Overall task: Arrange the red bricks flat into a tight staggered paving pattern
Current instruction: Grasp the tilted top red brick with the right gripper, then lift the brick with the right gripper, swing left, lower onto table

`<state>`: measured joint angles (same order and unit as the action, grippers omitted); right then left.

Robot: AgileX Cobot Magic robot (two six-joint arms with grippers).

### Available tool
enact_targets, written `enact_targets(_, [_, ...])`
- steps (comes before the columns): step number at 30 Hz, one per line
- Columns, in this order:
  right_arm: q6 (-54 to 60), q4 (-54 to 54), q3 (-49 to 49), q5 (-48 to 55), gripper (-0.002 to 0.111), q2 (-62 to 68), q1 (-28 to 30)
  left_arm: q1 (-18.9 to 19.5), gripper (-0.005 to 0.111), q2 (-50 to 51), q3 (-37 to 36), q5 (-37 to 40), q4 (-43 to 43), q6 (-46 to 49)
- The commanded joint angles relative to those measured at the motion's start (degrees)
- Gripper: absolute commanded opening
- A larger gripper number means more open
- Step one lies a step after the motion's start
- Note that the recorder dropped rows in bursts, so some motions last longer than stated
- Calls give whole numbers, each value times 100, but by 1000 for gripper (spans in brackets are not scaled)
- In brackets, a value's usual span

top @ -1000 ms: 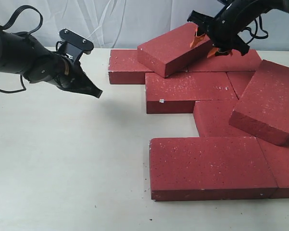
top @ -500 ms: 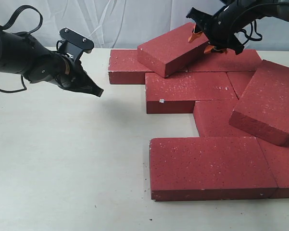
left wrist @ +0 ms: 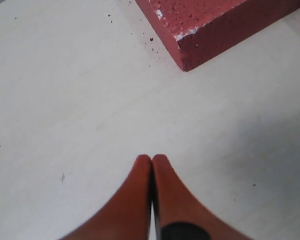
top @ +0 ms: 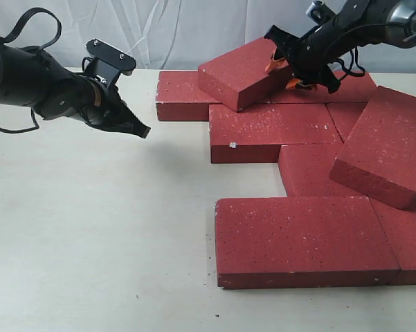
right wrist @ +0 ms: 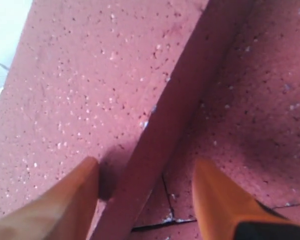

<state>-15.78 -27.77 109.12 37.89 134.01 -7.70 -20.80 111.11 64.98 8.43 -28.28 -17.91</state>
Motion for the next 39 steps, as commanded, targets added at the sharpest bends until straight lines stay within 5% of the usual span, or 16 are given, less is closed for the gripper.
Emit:
enact_targets(1, [68, -10, 26, -121, 50, 58, 30, 11, 0, -55, -15, -82, 43, 8])
enact_targets(4, [111, -10, 26, -121, 36, 47, 30, 11, 0, -44, -15, -87, 43, 8])
enact_targets(8, [121, -10, 26, -121, 0, -20, 30, 11, 0, -44, -15, -99, 43, 8])
enact_targets(25, [697, 32, 26, 636, 0, -922, 30, 42, 0, -44, -15, -40, 30, 16])
enact_targets(33, [1852, -282, 26, 1877, 0, -1495, 19, 614, 0, -302, -65, 579, 45, 16])
enact_targets(39, [3188, -885, 26, 2487, 0, -1493, -118, 1342, 0, -812, -617, 131, 226, 16])
